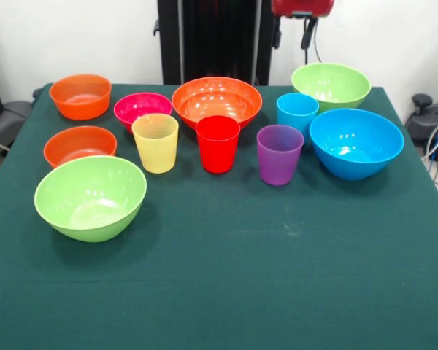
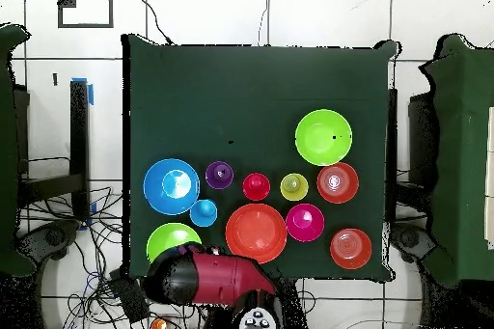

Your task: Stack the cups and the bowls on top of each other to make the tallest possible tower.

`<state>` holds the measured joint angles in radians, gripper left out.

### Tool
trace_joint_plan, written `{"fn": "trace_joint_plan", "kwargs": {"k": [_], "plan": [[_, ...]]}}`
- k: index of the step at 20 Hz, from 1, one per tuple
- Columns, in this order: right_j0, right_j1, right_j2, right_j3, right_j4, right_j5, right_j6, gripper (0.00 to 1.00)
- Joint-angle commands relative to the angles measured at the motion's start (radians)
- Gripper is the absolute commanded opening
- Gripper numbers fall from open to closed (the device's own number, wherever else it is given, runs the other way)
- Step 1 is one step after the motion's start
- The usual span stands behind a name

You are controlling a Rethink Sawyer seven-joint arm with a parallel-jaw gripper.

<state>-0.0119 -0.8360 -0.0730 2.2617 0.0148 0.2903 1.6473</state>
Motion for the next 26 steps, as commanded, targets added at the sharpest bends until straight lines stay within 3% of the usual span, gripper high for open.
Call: {"fn": "trace_joint_plan", "kwargs": {"k": [1,5,9,11,16,26], "plan": [[0.025,0.198,0.010,-0.113,-0.013,-0.138,0.181,1.00],[0.021,0.249,-0.008,-0.150,-0.021,-0.185,0.166,1.00],[-0.025,0.272,0.036,-0.157,-0.024,-0.199,0.134,1.00],[0.008,0.294,0.049,-0.200,0.004,-0.173,0.142,1.00],[-0.047,0.329,0.112,-0.202,0.025,-0.183,0.153,1.00],[-0.070,0.418,0.165,-0.250,0.032,-0.233,0.172,1.00]]}}
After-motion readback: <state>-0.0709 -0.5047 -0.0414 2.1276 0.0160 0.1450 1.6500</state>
